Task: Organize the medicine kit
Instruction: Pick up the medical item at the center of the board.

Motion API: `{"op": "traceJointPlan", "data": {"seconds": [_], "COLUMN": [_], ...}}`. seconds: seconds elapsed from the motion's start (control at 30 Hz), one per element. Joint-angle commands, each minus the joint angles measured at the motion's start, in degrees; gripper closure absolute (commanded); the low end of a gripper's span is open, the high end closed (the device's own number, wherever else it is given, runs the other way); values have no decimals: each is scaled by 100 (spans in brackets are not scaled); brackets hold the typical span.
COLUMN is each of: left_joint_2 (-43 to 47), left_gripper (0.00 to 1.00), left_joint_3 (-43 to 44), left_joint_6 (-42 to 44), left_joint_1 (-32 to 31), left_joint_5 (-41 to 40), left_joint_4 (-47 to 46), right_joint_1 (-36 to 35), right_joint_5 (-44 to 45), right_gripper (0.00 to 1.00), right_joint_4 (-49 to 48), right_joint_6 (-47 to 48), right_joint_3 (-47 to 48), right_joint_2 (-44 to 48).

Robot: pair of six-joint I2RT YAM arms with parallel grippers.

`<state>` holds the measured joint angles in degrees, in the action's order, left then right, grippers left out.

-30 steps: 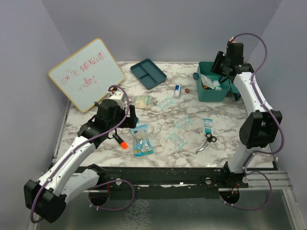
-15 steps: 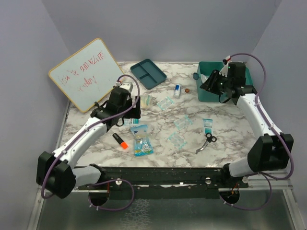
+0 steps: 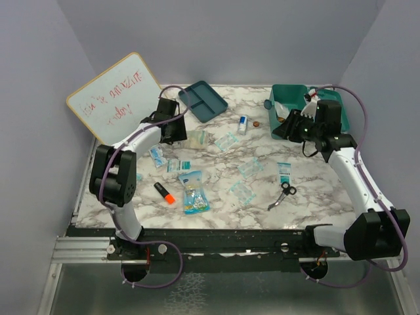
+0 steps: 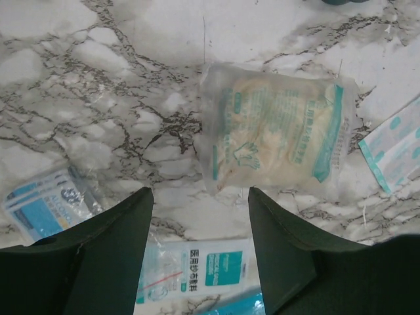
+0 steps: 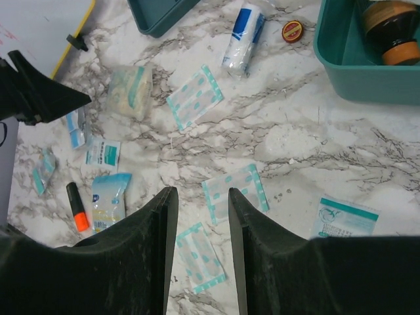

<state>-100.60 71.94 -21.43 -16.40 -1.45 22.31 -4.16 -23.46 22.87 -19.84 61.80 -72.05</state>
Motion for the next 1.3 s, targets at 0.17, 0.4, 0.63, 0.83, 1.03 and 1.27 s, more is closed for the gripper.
{"op": "traceJointPlan", "data": {"seconds": [0.17,0.4,0.63,0.83,1.03,1.27], "left_joint_2": [-923,-1160,-1464,-1502,-1191,-514], "left_gripper": [47,48,50,69,100,100], "left_joint_3": [529,490,549,637,680,699], "left_joint_6": [-71,-114,-45,-10,-3,-124], "left_joint_1": [171,164,155,146,146,146], "left_joint_5": [458,794,1077,1198,1336,1560], "left_joint_4": [-262,-279,-244,-215,-161,-153], "right_joint_1": [-14,-14,-14,-14,-30,-201], "right_joint_5": [-326,-322,-308,-298,-513,-483], "right_gripper": [58,58,58,58,58,58], "right_joint_4": [-28,-149,-204,-204,-452,-467], "right_joint_6": [39,-64,-47,-113,-451,-571], "right_joint_3": [-150,-279,-355,-329,-473,-305], "right_joint_2": [417,497,424,428,481,320]}}
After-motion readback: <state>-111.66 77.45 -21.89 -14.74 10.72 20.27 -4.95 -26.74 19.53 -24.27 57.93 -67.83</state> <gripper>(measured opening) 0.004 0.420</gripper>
